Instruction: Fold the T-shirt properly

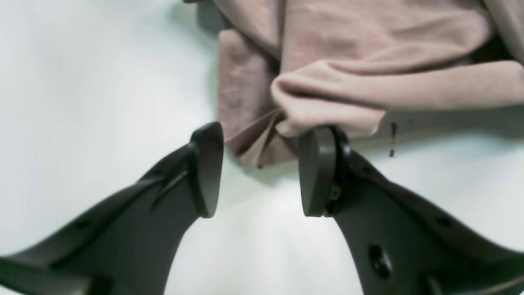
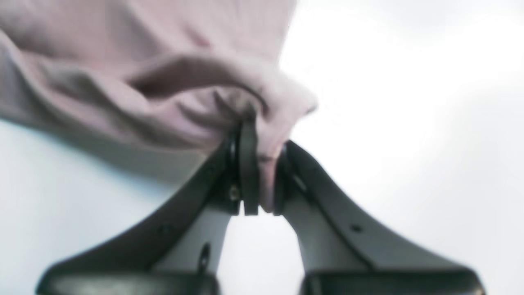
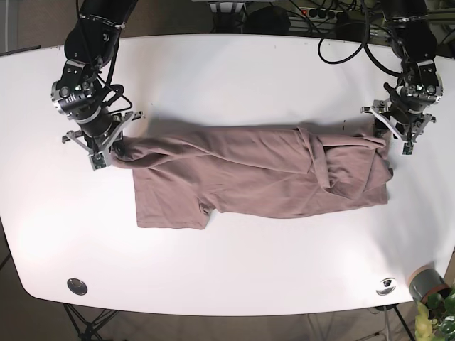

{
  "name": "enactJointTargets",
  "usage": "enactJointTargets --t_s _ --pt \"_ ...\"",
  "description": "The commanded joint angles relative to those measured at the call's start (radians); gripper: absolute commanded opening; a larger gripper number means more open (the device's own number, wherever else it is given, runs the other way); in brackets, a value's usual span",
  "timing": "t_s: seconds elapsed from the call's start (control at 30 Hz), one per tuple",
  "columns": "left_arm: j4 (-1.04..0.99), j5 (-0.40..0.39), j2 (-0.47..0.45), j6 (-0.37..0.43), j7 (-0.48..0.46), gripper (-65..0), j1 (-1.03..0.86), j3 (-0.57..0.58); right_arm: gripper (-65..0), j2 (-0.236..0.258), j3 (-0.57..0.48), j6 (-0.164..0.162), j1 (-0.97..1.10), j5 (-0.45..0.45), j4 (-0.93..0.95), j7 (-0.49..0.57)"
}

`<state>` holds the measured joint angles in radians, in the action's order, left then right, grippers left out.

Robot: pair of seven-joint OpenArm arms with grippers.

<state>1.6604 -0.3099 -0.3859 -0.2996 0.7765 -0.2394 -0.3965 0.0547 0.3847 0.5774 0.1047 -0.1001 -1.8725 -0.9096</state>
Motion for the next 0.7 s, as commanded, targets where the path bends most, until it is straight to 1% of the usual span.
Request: enactJointTargets --t_s 0.0,0.03,0.13,0.17,0.2,0.23,0.27,0.37,0.43,0.47,0.57,0.67 --pt "0.070 0.001 -0.025 0.007 -0.018 -36.5 -0.015 -0.058 -61.4 0.007 -0.005 0.000 0.019 -0.008 -0.032 0.025" --pt "0.086 0.001 -0.025 0.007 -0.018 -36.5 -0.018 -0.068 -59.6 0.006 -0.005 0.000 0.025 -0.008 -0.028 0.025" --pt "0.126 0.001 -0.025 0.006 -0.018 -36.4 -0.025 -0.089 -47.9 -0.019 -0.002 0.000 0.034 -0.008 -0.029 0.025" --pt "0.143 0.001 -0.025 0.004 -0.018 -36.4 -0.038 -0.103 -40.6 -0.026 0.001 0.000 0.045 -0.008 -0.032 0.025" --pt "0.152 0.001 -0.025 -0.006 -0.018 -36.4 -0.041 -0.114 -34.9 -0.028 0.003 0.000 0.054 -0.008 -0.032 0.025" --pt "0.159 0.001 -0.025 -0.023 -0.018 -36.4 -0.042 -0.121 -30.4 -0.031 0.003 0.000 0.060 -0.008 -0.032 0.027" --pt "0.160 0.001 -0.025 -0.062 -0.018 -36.4 -0.039 -0.132 -23.8 -0.031 0.003 0.000 0.060 -0.008 -0.032 0.033" --pt "0.156 0.002 -0.025 -0.135 -0.018 -36.4 0.010 -0.149 -10.6 -0.032 -0.002 0.000 0.060 -0.008 -0.031 0.077" --pt "0.154 0.004 -0.025 -0.143 -0.018 -36.4 0.036 -0.152 -7.1 -0.032 0.000 -0.004 0.063 -0.008 -0.032 0.091" --pt "0.149 0.005 -0.025 -0.145 -0.018 -36.4 0.048 -0.152 -6.5 -0.032 0.003 -0.004 0.063 -0.008 -0.040 0.093" --pt "0.111 0.002 -0.025 -0.146 -0.018 -36.4 0.084 -0.147 -7.9 -0.032 0.004 -0.004 0.069 0.000 -0.075 0.070" --pt "0.059 0.007 -0.025 -0.148 -0.018 -36.4 0.145 -0.146 -9.0 -0.032 0.049 -0.004 0.099 -0.007 -0.131 0.037"
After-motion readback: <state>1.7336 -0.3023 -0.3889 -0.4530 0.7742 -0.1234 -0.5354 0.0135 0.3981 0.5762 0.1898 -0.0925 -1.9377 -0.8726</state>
